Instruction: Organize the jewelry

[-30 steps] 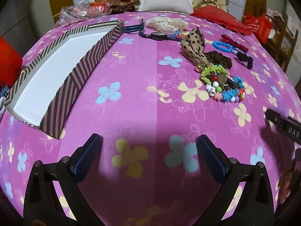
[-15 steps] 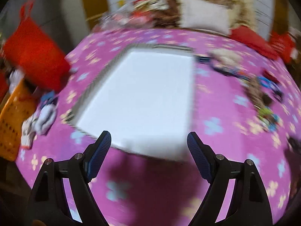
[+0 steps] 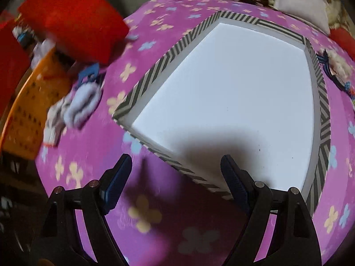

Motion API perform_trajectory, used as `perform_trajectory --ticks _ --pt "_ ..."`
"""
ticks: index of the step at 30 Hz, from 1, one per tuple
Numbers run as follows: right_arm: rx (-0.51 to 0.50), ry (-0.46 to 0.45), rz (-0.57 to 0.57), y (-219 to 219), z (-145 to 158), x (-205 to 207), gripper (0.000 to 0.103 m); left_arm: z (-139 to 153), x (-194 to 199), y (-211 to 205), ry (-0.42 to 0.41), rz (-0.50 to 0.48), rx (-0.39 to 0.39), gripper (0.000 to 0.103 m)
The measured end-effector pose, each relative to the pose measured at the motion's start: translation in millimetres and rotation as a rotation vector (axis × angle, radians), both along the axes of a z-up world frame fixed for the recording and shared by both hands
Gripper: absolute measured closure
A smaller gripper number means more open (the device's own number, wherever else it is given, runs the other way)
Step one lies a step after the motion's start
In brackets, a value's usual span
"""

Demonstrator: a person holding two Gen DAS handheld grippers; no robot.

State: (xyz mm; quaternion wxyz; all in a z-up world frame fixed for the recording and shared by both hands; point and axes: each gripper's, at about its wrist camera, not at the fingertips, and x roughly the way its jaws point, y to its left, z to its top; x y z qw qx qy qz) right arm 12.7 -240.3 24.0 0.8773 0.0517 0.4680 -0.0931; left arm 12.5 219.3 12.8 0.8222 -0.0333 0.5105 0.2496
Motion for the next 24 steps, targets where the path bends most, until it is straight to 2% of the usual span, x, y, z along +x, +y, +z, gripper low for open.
perform_trajectory --ticks 3,7,10,13,19,20,22,24 --pt "0.0 0.0 0.0 0.0 -0.1 -0.3 0.0 -0.8 -14.2 -1.7 0.0 0.028 -0.017 0.02" --pt "0.0 0.0 0.0 0.0 -0.1 -0.7 0.0 5.9 -27.0 -15.1 -0.008 0.021 0.003 0.02" --pt "0.0 -0.001 0.0 0.2 -0.1 -0.7 0.0 7.5 -36.5 -13.7 -0.042 0.009 -0.053 0.02" --pt "0.0 -0.001 0.0 0.0 -0.1 -0.6 0.0 24.3 -53.8 -18.7 -0.127 -0.002 -0.096 0.02" --pt "0.001 0.001 0.006 0.0 0.2 -0.5 0.001 75.4 -78.2 -56.6 -0.288 -0.072 -0.049 0.02" --pt "-0.005 -0.002 0.005 0.3 1.7 -2.3 0.004 82.2 -81.1 -64.4 -0.304 -0.086 -0.041 0.02" --pt "-0.021 -0.017 -0.006 3.1 8.4 -16.5 0.016 95.3 -88.9 -76.7 -0.338 -0.112 -0.029 0.02" --pt "-0.027 -0.032 -0.012 5.8 12.2 -28.4 0.019 106.3 -96.3 -88.2 -0.373 -0.135 -0.024 0.02"
